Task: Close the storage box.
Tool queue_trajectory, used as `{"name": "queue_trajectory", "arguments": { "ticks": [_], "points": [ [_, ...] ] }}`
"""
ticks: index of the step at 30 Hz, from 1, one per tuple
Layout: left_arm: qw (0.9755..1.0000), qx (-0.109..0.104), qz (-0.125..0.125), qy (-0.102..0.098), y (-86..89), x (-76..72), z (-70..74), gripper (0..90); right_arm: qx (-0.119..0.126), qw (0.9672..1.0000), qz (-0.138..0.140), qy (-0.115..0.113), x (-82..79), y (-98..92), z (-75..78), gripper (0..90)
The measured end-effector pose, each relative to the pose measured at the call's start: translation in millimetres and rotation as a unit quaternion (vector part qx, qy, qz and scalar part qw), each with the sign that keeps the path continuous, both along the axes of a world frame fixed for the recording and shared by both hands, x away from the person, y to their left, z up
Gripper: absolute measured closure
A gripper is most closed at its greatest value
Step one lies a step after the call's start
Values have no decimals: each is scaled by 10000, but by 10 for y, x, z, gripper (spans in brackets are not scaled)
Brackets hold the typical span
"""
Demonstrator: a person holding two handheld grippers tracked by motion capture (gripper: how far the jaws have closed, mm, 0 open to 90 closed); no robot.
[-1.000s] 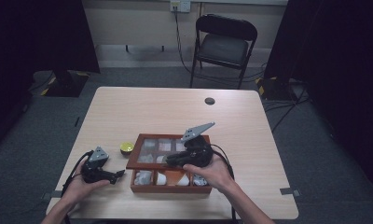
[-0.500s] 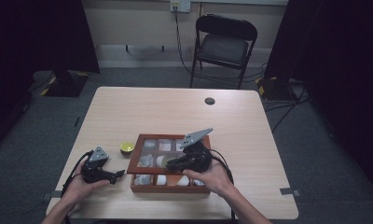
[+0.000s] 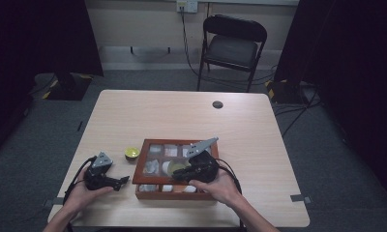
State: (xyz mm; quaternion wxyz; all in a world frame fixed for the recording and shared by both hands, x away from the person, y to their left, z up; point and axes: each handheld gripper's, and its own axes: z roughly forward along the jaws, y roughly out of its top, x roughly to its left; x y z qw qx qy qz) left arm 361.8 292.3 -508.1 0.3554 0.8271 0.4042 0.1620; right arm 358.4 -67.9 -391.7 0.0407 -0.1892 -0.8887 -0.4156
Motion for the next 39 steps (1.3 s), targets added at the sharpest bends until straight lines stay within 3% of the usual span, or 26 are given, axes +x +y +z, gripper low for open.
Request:
{"name": "queue_trajectory", "arguments": {
  "ticks": [22, 26, 34, 39],
  "points": [
    [10000, 0, 1, -3, 0, 0, 0, 49, -353, 9991, 176, 181, -35, 74, -309, 823],
    [10000, -7, 6, -13, -1, 0, -3, 49, -296, 9989, 164, 325, -17, 67, -373, 824],
    [10000, -9, 7, -11, -2, 0, -3, 49, -227, 9992, 94, 317, -31, 51, -387, 820],
    [10000, -4, 4, -5, 5, -2, 0, 50, 47, 9991, 4, 420, 6, -21, -355, 780]
  ]
}}
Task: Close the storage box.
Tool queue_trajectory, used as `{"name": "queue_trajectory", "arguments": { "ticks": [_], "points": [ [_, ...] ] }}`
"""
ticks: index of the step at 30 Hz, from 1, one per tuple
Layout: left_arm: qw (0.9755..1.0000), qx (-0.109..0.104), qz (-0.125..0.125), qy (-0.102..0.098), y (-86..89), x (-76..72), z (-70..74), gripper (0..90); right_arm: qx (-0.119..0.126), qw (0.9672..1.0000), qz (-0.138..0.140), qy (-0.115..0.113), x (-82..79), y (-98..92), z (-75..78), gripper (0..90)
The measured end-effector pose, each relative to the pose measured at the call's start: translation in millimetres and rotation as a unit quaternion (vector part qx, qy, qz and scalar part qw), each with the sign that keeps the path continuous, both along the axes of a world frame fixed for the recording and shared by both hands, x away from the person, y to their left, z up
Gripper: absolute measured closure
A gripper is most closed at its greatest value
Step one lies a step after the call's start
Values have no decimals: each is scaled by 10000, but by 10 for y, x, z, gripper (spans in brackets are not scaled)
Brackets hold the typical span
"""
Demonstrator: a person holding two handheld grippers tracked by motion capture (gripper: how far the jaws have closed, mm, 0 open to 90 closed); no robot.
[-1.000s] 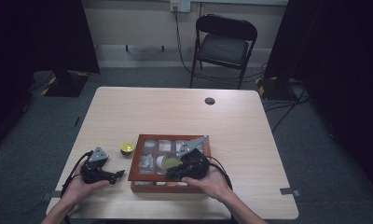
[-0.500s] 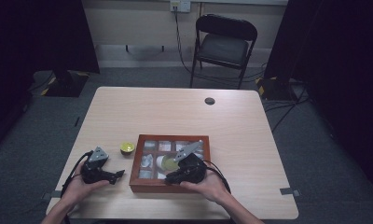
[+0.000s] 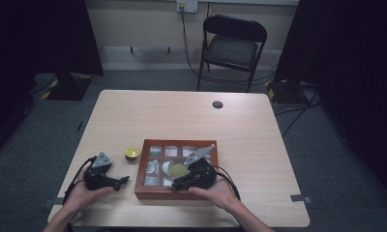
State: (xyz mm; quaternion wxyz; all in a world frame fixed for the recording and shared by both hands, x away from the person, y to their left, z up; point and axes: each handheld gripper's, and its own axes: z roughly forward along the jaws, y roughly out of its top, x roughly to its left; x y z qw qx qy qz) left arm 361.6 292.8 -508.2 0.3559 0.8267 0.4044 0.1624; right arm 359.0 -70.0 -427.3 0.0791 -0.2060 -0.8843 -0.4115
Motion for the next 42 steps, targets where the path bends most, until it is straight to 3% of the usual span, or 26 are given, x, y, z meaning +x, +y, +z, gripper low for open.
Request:
{"name": "queue_trajectory", "arguments": {
  "ticks": [7, 8, 13, 17, 19, 21, 22, 23, 24, 25, 26, 27, 28, 29, 30, 31, 32, 33, 34, 36, 37, 38, 39, 40, 41, 42],
  "points": [
    [10000, -7, 76, 2, 17, 2, 0, 52, 215, 9991, -354, -88, 16, -214, 50, 721],
    [10000, -13, 66, 4, 22, 4, 1, 55, 283, 9980, -538, -146, 20, -319, 71, 703],
    [10000, -11, 58, 4, 24, 4, 1, 56, 386, 9944, -950, -263, 36, -595, 112, 634],
    [10000, -4, 13, -6, 47, 5, 2, 62, 383, 9923, -1139, -313, 38, -755, 116, 614],
    [10000, -23, 73, -14, 70, 3, -1, 62, 363, 9893, -1360, -373, 44, -872, 118, 576],
    [9999, -16, 121, -1, 101, 5, -2, 61, 227, 9813, -1832, -538, 73, -1073, 100, 474],
    [9999, -16, 121, -1, 101, 5, -2, 61, 227, 9813, -1832, -538, 73, -1073, 100, 474],
    [9999, -37, 160, 8, 100, 2, -3, 61, 173, 9775, -2021, -581, 86, -1153, 77, 448],
    [9999, -31, 163, 5, 100, 2, -3, 60, 117, 9699, -2374, -527, 120, -1321, 1, 425],
    [9999, -31, 163, 5, 100, 2, -3, 58, 117, 9699, -2374, -527, 120, -1321, 1, 425],
    [9998, -19, 177, -2, 98, 4, -3, 56, 43, 9619, -2691, -478, 159, -1484, -107, 427],
    [9998, -20, 178, -2, 98, 4, -3, 55, -23, 9572, -2853, -488, 185, -1563, -170, 421],
    [9998, -20, 178, -2, 98, 4, -3, 54, -23, 9572, -2853, -488, 185, -1563, -170, 421],
    [9998, -21, 179, -3, 97, 3, -3, 54, -93, 9512, -3050, -450, 216, -1642, -230, 402],
    [9998, -21, 178, 4, 97, 3, -3, 55, -284, 9404, -3363, -421, 267, -1774, -316, 365],
    [9998, -21, 178, 4, 97, 3, -3, 55, -284, 9404, -3363, -421, 267, -1774, -316, 365],
    [9998, -18, 178, -2, 98, 3, -3, 55, -364, 9338, -3531, -449, 287, -1830, -352, 335],
    [9998, -17, 179, -5, 98, 4, -3, 53, -650, 9194, -3858, -404, 332, -1906, -428, 279],
    [9998, -4, 194, 0, 96, 4, -3, 50, -877, 9113, -4002, -414, 352, -1930, -465, 259],
    [9998, -8, 194, -6, 96, 5, -4, 50, -1112, 8988, -4223, -390, 377, -1971, -525, 209],
    [9998, -7, 193, -7, 96, 5, -4, 50, -1112, 8988, -4223, -390, 377, -1971, -525, 209],
    [9998, 12, 198, -10, 97, 6, -2, 50, -1217, 8883, -4412, -369, 392, -1995, -581, 185],
    [9997, -6, 229, 1, 92, 7, -4, 50, -1217, 8883, -4412, -369, 392, -1995, -581, 185],
    [9997, 6, 260, 13, 91, 11, -6, 31, -1419, 8774, -4544, -596, 386, -1980, -632, 168],
    [9996, 11, 288, 21, 91, 15, -7, 31, -1419, 8774, -4544, -596, 386, -1980, -632, 168],
    [9995, 35, 315, 32, 93, 17, -6, 23, -1499, 8727, -4590, -731, 378, -1965, -652, 161]
  ]
}}
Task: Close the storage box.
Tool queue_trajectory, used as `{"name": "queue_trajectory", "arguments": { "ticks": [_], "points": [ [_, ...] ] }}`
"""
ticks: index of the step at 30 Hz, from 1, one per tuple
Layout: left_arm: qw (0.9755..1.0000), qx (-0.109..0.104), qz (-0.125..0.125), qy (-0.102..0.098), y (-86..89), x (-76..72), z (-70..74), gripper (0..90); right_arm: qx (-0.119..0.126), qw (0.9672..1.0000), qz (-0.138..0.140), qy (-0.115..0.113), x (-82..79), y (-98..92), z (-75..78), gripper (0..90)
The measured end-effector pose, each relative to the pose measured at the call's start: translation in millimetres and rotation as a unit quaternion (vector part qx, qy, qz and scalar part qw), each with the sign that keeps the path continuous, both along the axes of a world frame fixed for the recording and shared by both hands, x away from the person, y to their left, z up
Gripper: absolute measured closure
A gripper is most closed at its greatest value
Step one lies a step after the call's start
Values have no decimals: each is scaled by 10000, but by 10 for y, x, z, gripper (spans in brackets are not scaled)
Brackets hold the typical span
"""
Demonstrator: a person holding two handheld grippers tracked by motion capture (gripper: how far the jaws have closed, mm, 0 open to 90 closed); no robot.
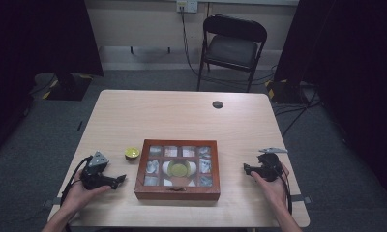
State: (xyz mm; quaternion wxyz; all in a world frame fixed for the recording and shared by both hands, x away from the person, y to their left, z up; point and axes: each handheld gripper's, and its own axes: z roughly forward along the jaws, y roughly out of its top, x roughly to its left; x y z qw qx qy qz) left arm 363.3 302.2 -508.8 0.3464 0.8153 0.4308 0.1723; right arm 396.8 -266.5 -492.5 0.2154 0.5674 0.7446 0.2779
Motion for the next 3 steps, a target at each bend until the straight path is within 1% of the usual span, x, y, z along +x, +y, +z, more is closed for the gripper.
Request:
{"name": "queue_trajectory", "arguments": {
  "ticks": [1, 2, 3],
  "points": [
    [10000, 4, 1, -3, 0, 0, 0, 19, -32, 9999, -36, -93, -9, 11, -20, 147],
    [10000, 1, 67, 41, -5, 5, -2, 8, 7, 9995, -77, -302, -29, 20, -60, 134],
    [10000, 1, 67, 41, -5, 5, -2, 0, 7, 9995, -77, -302, -29, 20, -60, 134]
  ]
}}
